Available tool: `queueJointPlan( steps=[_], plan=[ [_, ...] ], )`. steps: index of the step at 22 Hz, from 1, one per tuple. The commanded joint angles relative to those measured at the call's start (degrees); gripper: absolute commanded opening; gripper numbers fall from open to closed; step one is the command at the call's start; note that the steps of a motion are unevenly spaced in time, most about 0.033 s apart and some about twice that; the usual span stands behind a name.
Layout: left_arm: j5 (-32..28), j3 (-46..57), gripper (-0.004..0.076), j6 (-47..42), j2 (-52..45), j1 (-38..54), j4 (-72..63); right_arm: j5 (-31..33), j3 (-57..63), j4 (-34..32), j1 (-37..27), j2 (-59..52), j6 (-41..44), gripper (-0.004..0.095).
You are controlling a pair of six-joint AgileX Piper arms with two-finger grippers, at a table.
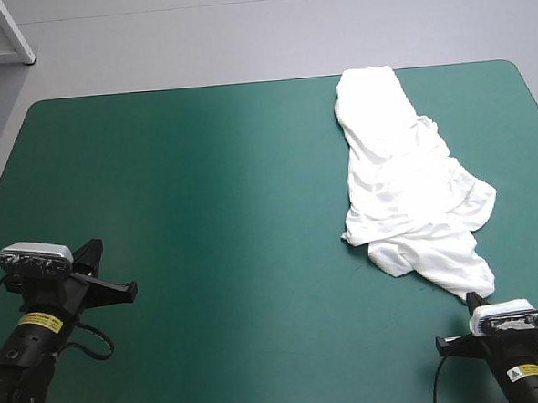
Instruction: Fold the cloth
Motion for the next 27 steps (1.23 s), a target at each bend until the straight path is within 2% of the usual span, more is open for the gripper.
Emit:
queueJointPlan(
  steps=[1, 7, 9, 11, 12, 13, 16, 18, 19, 20, 21, 22, 23, 27],
  plan=[
    [-4.2, -1.6, -0.001, -0.5, -0.1, 0.1, -0.6, -9.9, 2.0, 0.3, 0.2, 0.5, -0.1, -0.0018],
    [-4.7, -1.6, -0.001, -0.5, -0.1, 0.1, -0.6, -17.5, 2.0, 0.9, 0.2, 0.5, 2.0, -0.0018],
    [-5.3, -1.6, -0.001, -0.5, -0.1, 0.1, -0.6, -17.5, 2.0, 0.9, 0.2, 0.5, 2.3, -0.0018],
    [-5.7, -1.6, -0.001, -0.5, -0.1, 0.1, -0.6, -17.8, 2.0, 4.2, 0.2, 0.5, 4.3, -0.0018],
    [-5.6, -1.6, -0.001, -0.5, -0.1, 0.1, -0.6, -19.6, 1.7, 6.9, 0.3, 0.5, 8.8, -0.0018],
    [-5.5, -1.6, -0.001, -0.5, -0.1, 0.1, -0.6, -19.1, 1.0, 6.8, 0.4, 0.5, 9.9, -0.0018],
    [-5.4, -1.6, -0.001, -0.5, 0.3, 0.1, -0.6, -12.0, -7.8, 6.8, 2.0, 0.7, 9.8, -0.0007],
    [-5.2, -1.6, -0.0009, -0.5, 1.3, 0.1, -0.6, -9.8, -14.3, 5.2, 3.6, 2.5, 4.1, 0.0098],
    [-4.9, -1.6, -0.0009, -0.5, 1.8, 0.1, -0.6, -9.2, -19.1, 4.8, 4.0, 4.4, -2.0, 0.0292],
    [-4.9, -1.6, -0.0009, -0.5, 2.0, 0.1, -0.6, -9.1, -21.7, 4.8, 4.0, 5.9, -4.5, 0.0446],
    [-5.5, -1.6, -0.0008, -0.5, 2.2, 0.1, -0.6, -8.6, -26.2, 4.8, 4.0, 9.1, -6.9, 0.0749],
    [-6.3, -1.6, -0.0008, -0.5, 2.4, 0.1, -0.6, -8.6, -28.4, 4.8, 4.0, 11.3, -6.9, 0.0882],
    [-7.5, -1.6, -0.0008, -0.5, 2.4, 0.1, -1.1, -6.8, -33.0, 4.8, 4.0, 16.1, -6.9, 0.0935],
    [-6.7, -1.6, 0.0034, -0.5, 2.4, 0.1, -2.2, 0.7, -44.0, 4.8, 4.0, 31.2, -3.9, 0.0867]
  ],
)
